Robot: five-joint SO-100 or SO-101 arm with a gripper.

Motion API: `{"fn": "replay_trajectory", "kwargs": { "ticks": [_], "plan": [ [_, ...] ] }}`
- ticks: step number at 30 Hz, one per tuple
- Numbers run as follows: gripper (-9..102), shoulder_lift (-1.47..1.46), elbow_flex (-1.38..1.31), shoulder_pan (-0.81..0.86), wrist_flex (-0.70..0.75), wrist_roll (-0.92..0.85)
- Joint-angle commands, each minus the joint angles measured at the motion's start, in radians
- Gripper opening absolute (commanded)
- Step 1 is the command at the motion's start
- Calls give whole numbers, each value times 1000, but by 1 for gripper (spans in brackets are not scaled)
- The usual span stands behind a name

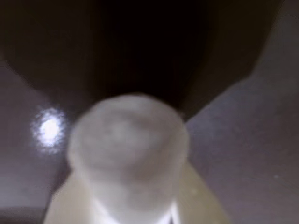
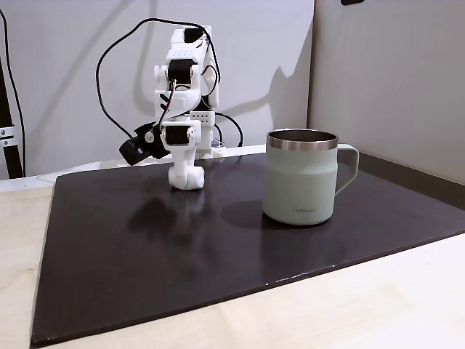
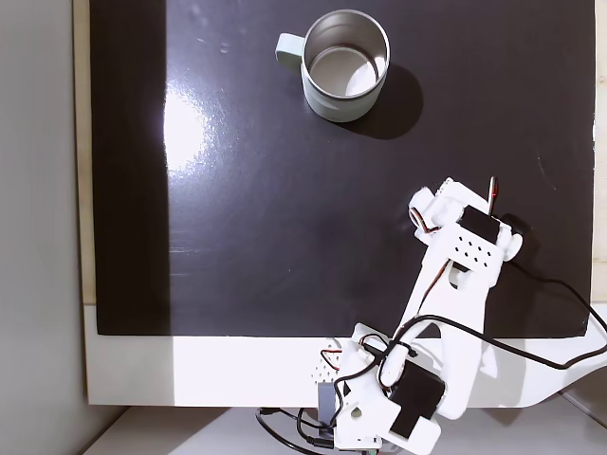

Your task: Grasp a gauze and put it in the cup.

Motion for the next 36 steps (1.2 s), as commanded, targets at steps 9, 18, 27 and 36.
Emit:
{"fn": "replay_trajectory", "kwargs": {
  "ticks": [9, 18, 27, 36],
  "plan": [
    [0, 146, -52, -26, 104, 0],
    [0, 259, -377, -77, 451, 43],
    [0, 207, -696, -178, 578, 72],
    [0, -71, -1029, -330, 611, 135]
  ]
}}
